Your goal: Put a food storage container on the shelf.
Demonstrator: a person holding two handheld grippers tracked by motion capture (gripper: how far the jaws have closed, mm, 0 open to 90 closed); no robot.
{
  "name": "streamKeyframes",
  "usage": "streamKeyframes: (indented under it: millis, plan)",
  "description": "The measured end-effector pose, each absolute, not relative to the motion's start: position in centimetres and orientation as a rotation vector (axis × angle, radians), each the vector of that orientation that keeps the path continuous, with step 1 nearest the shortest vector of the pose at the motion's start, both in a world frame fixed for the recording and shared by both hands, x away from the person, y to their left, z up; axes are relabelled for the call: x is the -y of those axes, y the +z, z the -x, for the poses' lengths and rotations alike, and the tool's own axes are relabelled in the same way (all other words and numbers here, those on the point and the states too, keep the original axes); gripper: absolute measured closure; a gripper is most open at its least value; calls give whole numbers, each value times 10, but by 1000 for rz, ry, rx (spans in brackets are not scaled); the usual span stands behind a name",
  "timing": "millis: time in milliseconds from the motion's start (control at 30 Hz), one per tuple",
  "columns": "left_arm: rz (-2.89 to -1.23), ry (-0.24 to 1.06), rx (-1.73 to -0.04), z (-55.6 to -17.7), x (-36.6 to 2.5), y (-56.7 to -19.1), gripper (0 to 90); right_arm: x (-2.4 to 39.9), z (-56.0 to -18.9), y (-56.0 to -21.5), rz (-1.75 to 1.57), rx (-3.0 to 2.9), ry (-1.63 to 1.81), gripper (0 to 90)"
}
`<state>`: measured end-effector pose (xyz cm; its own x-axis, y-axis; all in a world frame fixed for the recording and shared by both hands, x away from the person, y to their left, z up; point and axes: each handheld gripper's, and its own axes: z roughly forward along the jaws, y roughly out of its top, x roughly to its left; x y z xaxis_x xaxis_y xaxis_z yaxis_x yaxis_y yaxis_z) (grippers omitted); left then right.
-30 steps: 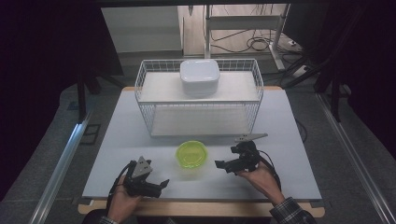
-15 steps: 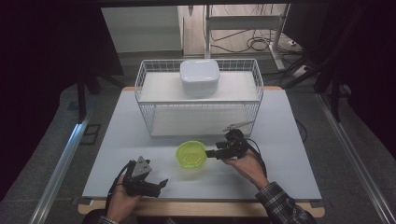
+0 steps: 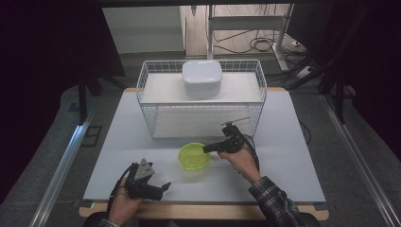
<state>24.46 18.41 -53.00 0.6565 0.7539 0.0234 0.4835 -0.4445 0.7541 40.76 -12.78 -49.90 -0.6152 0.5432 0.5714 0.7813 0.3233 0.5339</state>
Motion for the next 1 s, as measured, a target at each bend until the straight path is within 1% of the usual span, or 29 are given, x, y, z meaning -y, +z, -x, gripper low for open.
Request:
streamKeyframes:
  millis: [233,600,867,1000]
  plan:
    - [-2139,470,-948,-244,-184,-530,30,130,-411,-504,1193,2161,-1159,808]
    - [-2134,483,-950,-244,-184,-529,31,132,-401,-490,1198,2170,-1206,819]
    - [-2087,502,-973,-244,-188,-526,29,141,-392,-471,1189,2154,-1282,819]
    - [-2059,490,-984,-244,-191,-526,22,145,-388,-458,1184,2167,-1304,819]
